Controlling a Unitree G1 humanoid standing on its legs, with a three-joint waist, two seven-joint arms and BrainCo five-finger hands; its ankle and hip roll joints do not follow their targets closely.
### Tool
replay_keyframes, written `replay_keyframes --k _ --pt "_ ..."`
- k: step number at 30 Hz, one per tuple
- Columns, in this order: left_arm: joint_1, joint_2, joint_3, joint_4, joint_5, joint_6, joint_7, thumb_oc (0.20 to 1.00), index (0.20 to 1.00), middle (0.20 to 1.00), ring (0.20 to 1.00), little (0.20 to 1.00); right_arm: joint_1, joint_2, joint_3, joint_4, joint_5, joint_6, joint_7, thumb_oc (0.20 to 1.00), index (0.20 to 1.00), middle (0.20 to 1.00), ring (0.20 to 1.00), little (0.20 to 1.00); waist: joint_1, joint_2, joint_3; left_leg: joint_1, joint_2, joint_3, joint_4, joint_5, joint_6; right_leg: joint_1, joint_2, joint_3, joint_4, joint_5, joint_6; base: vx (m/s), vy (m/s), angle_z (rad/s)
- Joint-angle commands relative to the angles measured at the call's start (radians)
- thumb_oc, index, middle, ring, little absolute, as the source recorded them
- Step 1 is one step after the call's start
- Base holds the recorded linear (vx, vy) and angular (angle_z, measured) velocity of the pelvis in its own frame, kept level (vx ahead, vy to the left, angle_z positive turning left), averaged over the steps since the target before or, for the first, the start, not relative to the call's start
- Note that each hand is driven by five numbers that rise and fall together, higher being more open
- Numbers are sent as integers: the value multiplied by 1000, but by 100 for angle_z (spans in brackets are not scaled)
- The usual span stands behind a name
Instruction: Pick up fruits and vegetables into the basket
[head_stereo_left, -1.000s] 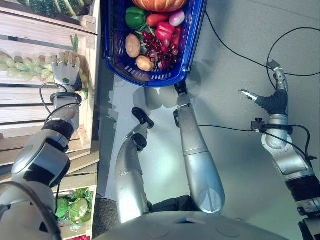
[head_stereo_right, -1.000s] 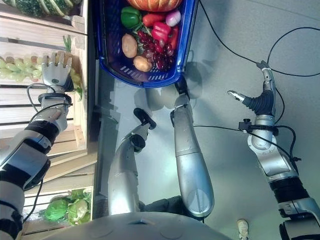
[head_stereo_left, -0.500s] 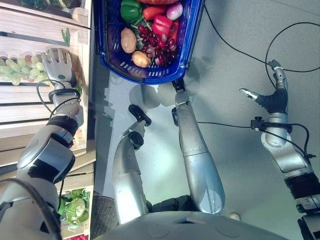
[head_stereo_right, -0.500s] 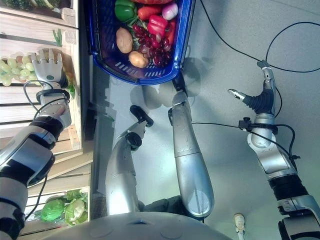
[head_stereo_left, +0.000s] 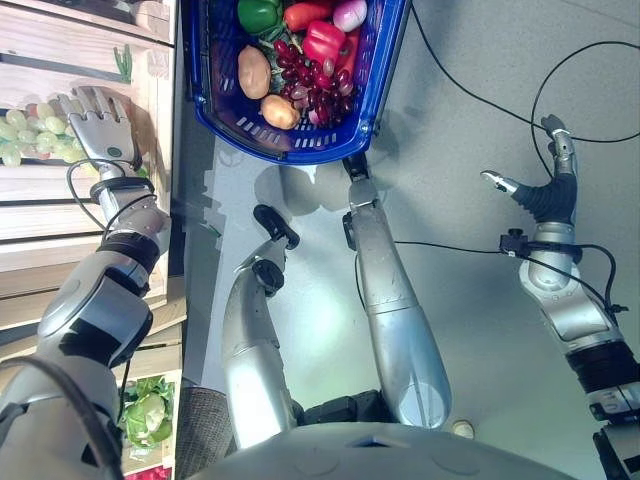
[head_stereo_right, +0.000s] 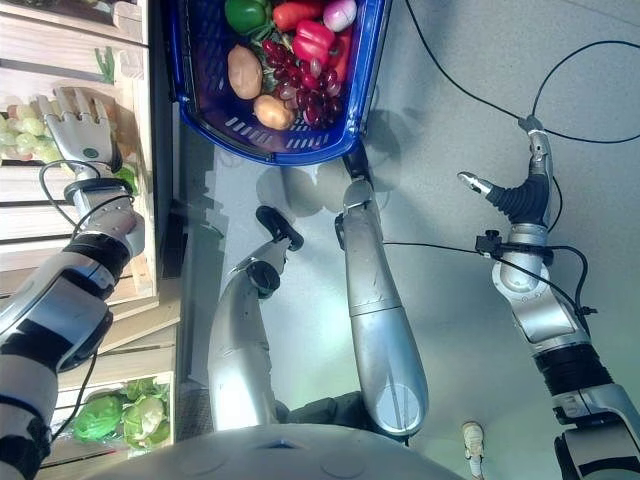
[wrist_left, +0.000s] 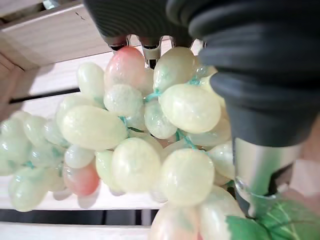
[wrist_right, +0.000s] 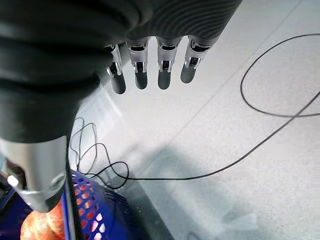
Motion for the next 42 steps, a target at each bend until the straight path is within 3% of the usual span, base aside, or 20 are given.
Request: replay_keyframes --k 1,10,11,13,14,15,24,33,35,36,37,38,42 --pt "100 78 29 135 51 127 -65 1000 1000 1000 1000 1000 2 37 20 -17 17 -60 -34 1000 1000 1000 1000 1000 -5 -45 -30 -85 -20 -29 85 -76 27 -11 -12 11 -6 -46 73 0 0 0" --pt "109 75 30 132 28 153 -31 1000 1000 1000 1000 1000 -3 44 23 -6 13 -72 -48 1000 1000 1000 1000 1000 0 -48 -30 -99 -24 -35 92 -81 31 -17 -14 6 -6 -44 73 0 0 0" --pt "113 75 32 129 24 156 -15 862 862 862 862 862 1 44 19 -7 14 -75 -47 1000 1000 1000 1000 1000 1 -49 -30 -100 -25 -35 92 -81 33 -17 -14 6 -7 -44 73 0 0 0" --pt "114 76 35 121 15 155 14 718 718 718 718 718 3 44 21 -4 13 -80 -53 1000 1000 1000 1000 1000 4 -50 -30 -102 -26 -36 92 -81 34 -18 -14 4 -5 -44 73 -9 -1 4" --pt "113 77 33 119 10 155 23 404 404 404 404 404 1 45 23 -2 11 -81 -57 1000 1000 1000 1000 1000 5 -51 -30 -106 -26 -37 95 -82 35 -21 -14 3 -4 -44 73 -16 -4 4" --pt "112 80 36 116 17 155 24 200 200 200 200 200 0 46 23 -1 10 -81 -62 1000 1000 1000 1000 1000 7 -52 -30 -108 -26 -40 95 -81 36 -19 -14 1 -6 -44 72 0 0 0" --pt "130 87 47 89 -59 93 138 200 200 200 200 200 8 47 14 2 4 -96 -75 1000 1000 1000 1000 1000 15 -51 -30 -111 -32 -47 99 -83 38 -19 -16 -2 0 -45 73 -1 1 1" --pt "139 106 92 58 -279 -9 229 200 200 200 200 200 33 43 -5 -17 -16 -100 -80 1000 1000 1000 1000 1000 23 -49 -30 -76 -37 -47 77 -72 37 16 -26 -11 -9 -47 76 -2 2 2" --pt "148 108 108 59 -389 -54 234 200 200 200 200 200 43 41 -11 -22 -22 -101 -77 1000 1000 1000 1000 1000 25 -47 -30 -60 -38 -47 70 -67 35 30 -30 -14 -11 -48 77 0 0 0" --pt "154 108 133 59 -549 -109 228 200 200 200 200 200 49 42 -16 -26 -25 -101 -71 1000 1000 1000 1000 1000 27 -47 -30 -46 -38 -46 62 -63 34 43 -33 -18 -13 -49 78 0 0 0" --pt "156 107 138 62 -584 -123 228 200 200 200 200 200 50 43 -17 -26 -27 -102 -71 1000 1000 1000 1000 1000 27 -47 -30 -42 -38 -46 60 -61 34 47 -34 -18 -14 -49 79 0 0 0" --pt "162 100 170 69 -729 -187 205 200 200 200 200 200 54 46 -22 -28 -33 -102 -65 1000 1000 1000 1000 1000 30 -46 -30 -27 -40 -47 49 -55 32 62 -35 -20 -20 -49 79 0 0 0" --pt "175 85 284 100 -793 -341 144 200 200 200 200 200 63 42 -33 -45 -39 -88 -32 1000 1000 1000 1000 1000 32 -45 -30 12 -43 -48 29 -40 28 96 -39 -24 -28 -51 79 4 8 0"
